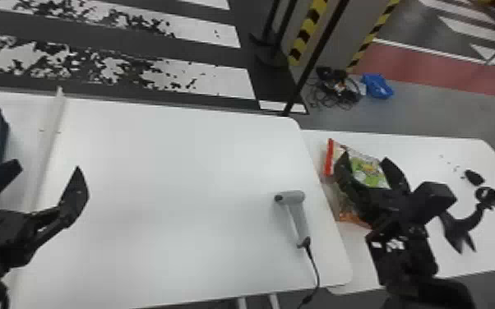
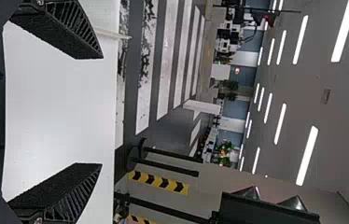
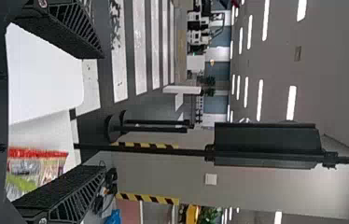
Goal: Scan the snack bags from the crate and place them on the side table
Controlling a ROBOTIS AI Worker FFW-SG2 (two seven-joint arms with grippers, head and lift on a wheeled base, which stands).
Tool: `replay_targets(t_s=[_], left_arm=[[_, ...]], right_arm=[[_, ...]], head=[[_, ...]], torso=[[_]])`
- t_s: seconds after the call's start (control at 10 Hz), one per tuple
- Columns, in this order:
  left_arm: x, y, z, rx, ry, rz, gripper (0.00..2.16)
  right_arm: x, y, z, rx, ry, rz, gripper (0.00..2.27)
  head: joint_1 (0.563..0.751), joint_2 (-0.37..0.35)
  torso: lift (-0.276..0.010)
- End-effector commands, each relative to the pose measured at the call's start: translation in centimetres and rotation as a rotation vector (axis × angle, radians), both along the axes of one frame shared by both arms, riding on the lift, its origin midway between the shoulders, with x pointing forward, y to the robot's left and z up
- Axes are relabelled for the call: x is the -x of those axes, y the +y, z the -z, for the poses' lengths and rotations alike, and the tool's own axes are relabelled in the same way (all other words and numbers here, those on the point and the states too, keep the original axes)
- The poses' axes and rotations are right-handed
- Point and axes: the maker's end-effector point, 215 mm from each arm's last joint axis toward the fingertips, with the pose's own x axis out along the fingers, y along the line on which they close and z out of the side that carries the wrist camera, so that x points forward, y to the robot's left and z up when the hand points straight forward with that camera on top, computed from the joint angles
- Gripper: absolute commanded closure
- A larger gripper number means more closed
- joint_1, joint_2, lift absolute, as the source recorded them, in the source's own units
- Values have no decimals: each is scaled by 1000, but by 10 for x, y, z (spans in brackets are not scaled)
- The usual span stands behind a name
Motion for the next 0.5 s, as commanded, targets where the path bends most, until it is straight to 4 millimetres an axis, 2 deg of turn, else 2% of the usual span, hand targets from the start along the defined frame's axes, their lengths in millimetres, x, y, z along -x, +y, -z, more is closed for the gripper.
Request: replay_targets(t_s=[0.0, 0.3, 0.4], left_arm=[[8, -1, -32, -14, -121, -4, 39], [23, 1, -33, -30, -137, -33, 39], [26, 3, -31, -27, -137, -43, 39]], right_arm=[[0, 53, 4, -33, -24, -72, 43], [6, 146, 13, -36, -48, -177, 43], [10, 166, 13, -39, -61, -185, 43]], head=[[695, -350], [695, -258], [695, -213]], torso=[[-50], [-50], [-50]])
